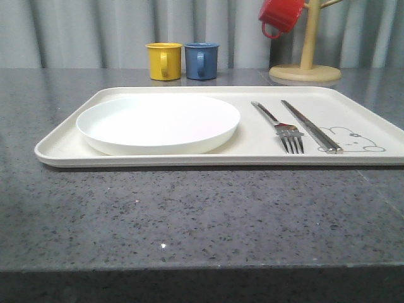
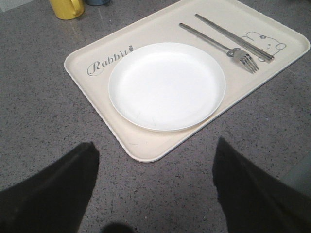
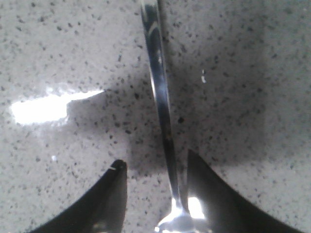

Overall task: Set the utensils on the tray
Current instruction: 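Grasp the steel spoon by its handle with the right gripper, then lower the spoon onto the tray beside the chopsticks and release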

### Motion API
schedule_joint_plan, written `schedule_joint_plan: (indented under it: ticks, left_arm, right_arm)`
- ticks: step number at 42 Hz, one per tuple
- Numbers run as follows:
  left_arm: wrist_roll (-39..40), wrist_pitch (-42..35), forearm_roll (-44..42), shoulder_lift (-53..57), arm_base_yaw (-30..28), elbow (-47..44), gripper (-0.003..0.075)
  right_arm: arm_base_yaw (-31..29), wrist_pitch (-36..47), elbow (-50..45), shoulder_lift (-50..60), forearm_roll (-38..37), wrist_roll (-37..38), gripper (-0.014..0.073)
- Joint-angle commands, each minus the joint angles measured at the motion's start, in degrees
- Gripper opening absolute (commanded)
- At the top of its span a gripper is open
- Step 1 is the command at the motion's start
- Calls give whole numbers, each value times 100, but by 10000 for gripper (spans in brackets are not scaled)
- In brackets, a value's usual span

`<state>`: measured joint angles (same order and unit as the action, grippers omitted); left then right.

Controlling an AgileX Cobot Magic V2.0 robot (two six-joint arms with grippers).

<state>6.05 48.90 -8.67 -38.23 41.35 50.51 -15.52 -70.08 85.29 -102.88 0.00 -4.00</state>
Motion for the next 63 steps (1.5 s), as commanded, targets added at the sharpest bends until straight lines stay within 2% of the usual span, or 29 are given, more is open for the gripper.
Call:
schedule_joint_plan:
  ticks: [1,33,36,41,44,52,63]
  left_arm:
    - [42,-409,-53,-10,39,141,491]
    - [42,-409,-53,-10,39,141,491]
    - [42,-409,-53,-10,39,141,491]
    - [42,-409,-53,-10,39,141,491]
    - [42,-409,-53,-10,39,141,491]
    - [42,-409,-53,-10,39,141,491]
    - [42,-409,-53,-10,39,141,491]
  right_arm:
    - [-39,122,149,201,-102,-63,330]
    - [-39,159,149,13,-113,-63,320]
    - [-39,153,149,7,-108,-63,242]
    - [-39,153,160,7,-108,-63,46]
    - [-34,128,185,15,-102,-63,-23]
    - [213,74,234,419,516,-297,-36]
    - [1413,-152,234,920,1298,-391,-34]
